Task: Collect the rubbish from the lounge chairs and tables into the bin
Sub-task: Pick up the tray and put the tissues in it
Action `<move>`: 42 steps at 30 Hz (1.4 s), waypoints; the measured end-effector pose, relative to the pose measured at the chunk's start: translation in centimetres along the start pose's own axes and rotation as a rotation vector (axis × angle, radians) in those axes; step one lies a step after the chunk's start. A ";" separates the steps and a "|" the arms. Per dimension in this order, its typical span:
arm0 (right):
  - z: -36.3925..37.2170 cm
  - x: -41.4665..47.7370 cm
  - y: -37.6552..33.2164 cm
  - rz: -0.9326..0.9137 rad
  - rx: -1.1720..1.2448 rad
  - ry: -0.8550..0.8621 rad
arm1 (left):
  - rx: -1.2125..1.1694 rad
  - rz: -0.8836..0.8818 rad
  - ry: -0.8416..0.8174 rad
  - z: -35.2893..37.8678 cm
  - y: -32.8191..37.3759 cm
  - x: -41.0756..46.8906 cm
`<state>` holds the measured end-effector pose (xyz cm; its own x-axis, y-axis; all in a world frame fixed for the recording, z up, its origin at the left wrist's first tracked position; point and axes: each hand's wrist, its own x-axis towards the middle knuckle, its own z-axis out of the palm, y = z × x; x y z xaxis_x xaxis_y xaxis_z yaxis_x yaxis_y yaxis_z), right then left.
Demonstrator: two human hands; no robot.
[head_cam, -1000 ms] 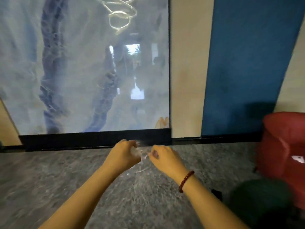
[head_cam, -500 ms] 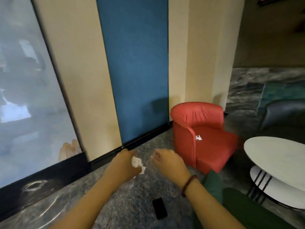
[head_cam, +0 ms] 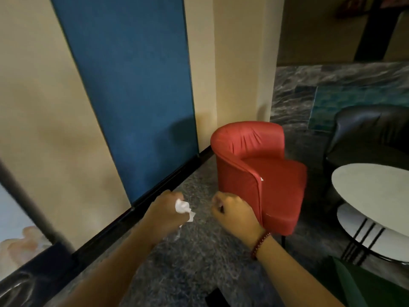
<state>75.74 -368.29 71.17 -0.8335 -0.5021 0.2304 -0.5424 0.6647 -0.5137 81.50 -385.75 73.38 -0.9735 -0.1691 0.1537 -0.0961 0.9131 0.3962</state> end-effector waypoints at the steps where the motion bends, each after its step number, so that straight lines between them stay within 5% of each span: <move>1: 1.6 1.8 0.7 0.027 0.000 0.012 | -0.038 0.015 -0.016 0.9 -1.5 2.1; 13: 24.1 12.1 12.8 0.590 -0.009 -0.020 | -0.230 0.054 -0.416 19.8 -19.9 20.3; 22: 50.0 5.4 29.3 0.906 0.019 -0.283 | -0.249 -0.048 -0.623 49.2 -31.2 17.7; 31: 70.1 -2.7 41.7 0.930 -0.066 -0.464 | -0.241 -0.060 -0.784 71.5 -39.7 10.6; 36: 76.8 -3.9 44.9 0.875 -0.164 -0.593 | -0.223 -0.062 -0.776 76.6 -42.3 9.9; 42: 79.0 -4.8 44.9 0.849 -0.226 -0.478 | -0.181 -0.101 -0.799 77.8 -43.4 9.8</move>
<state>63.65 -379.75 -18.34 -0.8513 0.0517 -0.5222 0.1649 0.9711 -0.1727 60.02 -398.11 -12.75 -0.8228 0.1302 -0.5532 -0.2223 0.8221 0.5241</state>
